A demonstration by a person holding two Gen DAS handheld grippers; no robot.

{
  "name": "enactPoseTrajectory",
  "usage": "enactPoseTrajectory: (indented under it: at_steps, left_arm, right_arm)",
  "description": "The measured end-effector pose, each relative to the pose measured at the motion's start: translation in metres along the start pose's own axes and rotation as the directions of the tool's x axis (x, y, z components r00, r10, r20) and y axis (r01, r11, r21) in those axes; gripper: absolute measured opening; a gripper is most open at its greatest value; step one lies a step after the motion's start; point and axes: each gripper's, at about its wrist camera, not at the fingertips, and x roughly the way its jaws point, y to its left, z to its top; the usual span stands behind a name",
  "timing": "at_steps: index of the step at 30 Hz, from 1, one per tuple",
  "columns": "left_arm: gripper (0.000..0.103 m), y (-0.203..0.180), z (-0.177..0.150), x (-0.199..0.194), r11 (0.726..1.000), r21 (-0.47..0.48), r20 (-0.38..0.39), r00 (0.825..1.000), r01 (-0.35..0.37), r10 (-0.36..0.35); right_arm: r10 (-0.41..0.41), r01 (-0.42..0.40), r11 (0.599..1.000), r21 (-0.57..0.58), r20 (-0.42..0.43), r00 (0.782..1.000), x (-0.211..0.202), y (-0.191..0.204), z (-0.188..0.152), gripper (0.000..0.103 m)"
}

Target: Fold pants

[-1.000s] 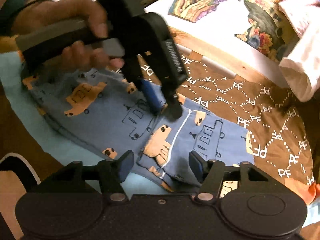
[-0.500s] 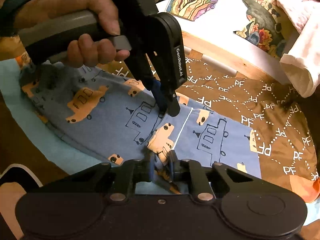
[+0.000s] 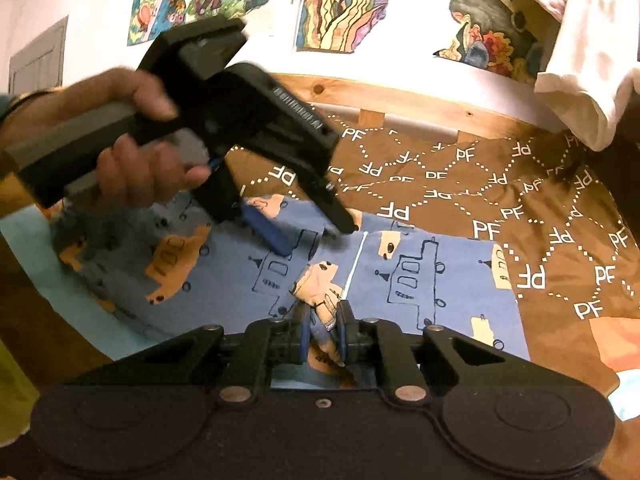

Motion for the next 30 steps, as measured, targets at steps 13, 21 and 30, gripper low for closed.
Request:
enactPoseTrajectory:
  at_steps: [13,21,30]
  left_arm:
    - [0.027,0.006,-0.012,0.022,0.992,-0.110,0.021,0.998,0.054,-0.052]
    - [0.009,-0.011,-0.014,0.006,1.000,0.016,0.064,0.998,-0.004,0.003]
    - [0.009,-0.002,-0.028,-0.034,0.972,0.179,0.120,0.984,-0.150,0.130]
  right_arm:
    - [0.036,-0.036,0.999,0.026,-0.014,0.999,-0.003,-0.007,0.003,0.014]
    - [0.046,-0.045,0.999,0.030,-0.021,0.999,-0.004,-0.004,-0.001,0.014]
    - [0.123,-0.122,0.991,0.058,-0.023,0.992,0.005,0.024,0.001,0.014]
